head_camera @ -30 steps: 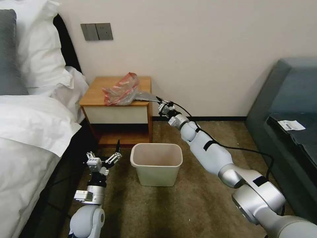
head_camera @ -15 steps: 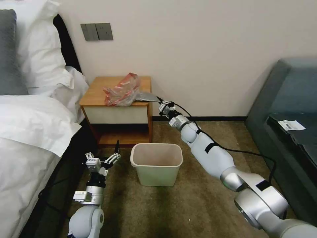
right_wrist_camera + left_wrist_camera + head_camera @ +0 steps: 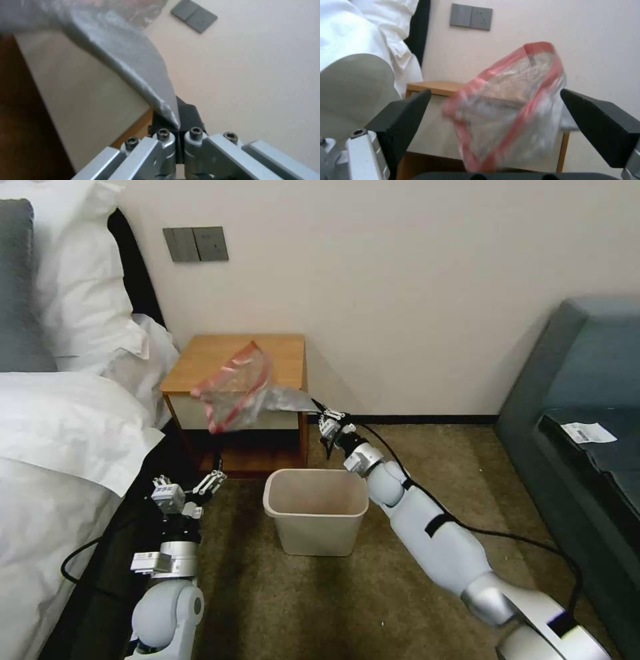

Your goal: Pick up the garbage bag from the table and place it over the trash can.

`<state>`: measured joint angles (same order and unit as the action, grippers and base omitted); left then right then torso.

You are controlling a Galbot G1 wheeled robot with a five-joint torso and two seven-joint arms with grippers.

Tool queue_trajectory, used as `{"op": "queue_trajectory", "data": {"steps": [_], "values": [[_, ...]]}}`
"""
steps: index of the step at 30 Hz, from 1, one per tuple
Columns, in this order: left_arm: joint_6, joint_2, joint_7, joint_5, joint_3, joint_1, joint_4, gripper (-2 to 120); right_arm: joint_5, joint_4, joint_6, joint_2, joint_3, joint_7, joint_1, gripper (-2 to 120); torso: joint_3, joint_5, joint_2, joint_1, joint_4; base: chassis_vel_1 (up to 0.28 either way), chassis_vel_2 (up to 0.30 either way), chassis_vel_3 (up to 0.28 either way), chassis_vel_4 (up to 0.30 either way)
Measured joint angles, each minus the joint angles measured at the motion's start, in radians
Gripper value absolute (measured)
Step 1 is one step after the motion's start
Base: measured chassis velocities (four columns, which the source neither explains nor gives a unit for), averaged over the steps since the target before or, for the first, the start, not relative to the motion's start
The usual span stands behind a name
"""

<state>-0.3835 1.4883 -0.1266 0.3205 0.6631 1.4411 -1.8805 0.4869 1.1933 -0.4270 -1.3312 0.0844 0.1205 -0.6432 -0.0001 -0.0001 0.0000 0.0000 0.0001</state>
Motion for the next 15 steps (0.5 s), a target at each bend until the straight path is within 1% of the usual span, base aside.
{"op": "queue_trajectory", "data": {"steps": [1, 3, 4, 6, 7, 10, 15], "values": [[0.000, 0.000, 0.000, 0.000, 0.000, 0.000, 0.000, 97, 0.000, 0.000, 0.000, 0.000, 0.000, 0.000, 0.000, 0, 0.000, 0.0000, 0.000, 0.000, 0.0000, 0.000, 0.000, 0.000, 0.000], [0.000, 0.000, 0.000, 0.005, 0.000, 0.000, -0.004, 97, 0.004, 0.056, 0.001, 0.028, 0.001, -0.007, -0.046, 0, 0.000, 0.0001, 0.000, 0.000, -0.0002, 0.000, 0.000, 0.000, 0.000], [0.000, 0.000, 0.000, 0.005, 0.000, 0.000, -0.004, 97, 0.004, 0.056, 0.001, 0.028, 0.001, -0.007, -0.046, 0, 0.000, 0.0001, 0.000, 0.000, -0.0002, 0.000, 0.000, 0.000, 0.000], [0.000, -0.001, 0.001, 0.008, 0.001, 0.000, -0.004, 97, 0.014, 0.126, 0.003, 0.063, -0.010, -0.015, -0.128, 0, 0.000, 0.0001, 0.000, 0.000, 0.0001, 0.000, 0.000, 0.000, 0.000], [0.000, -0.001, 0.001, 0.008, 0.001, 0.000, -0.004, 97, 0.014, 0.126, 0.003, 0.063, -0.010, -0.015, -0.128, 0, 0.000, 0.0001, 0.000, 0.000, 0.0001, 0.000, 0.000, 0.000, 0.000], [0.000, -0.002, 0.001, 0.010, -0.001, 0.003, -0.005, 97, 0.020, 0.202, 0.009, 0.103, -0.025, -0.025, -0.255, 0, 0.000, 0.0001, 0.000, 0.000, -0.0005, 0.000, 0.000, 0.000, 0.000], [0.000, -0.003, 0.001, 0.011, -0.007, 0.000, -0.004, 97, 0.042, 0.234, 0.007, 0.109, -0.030, -0.030, -0.313, 0, 0.000, 0.0001, 0.000, 0.000, -0.0003, 0.000, 0.000, 0.000, 0.000]]}}
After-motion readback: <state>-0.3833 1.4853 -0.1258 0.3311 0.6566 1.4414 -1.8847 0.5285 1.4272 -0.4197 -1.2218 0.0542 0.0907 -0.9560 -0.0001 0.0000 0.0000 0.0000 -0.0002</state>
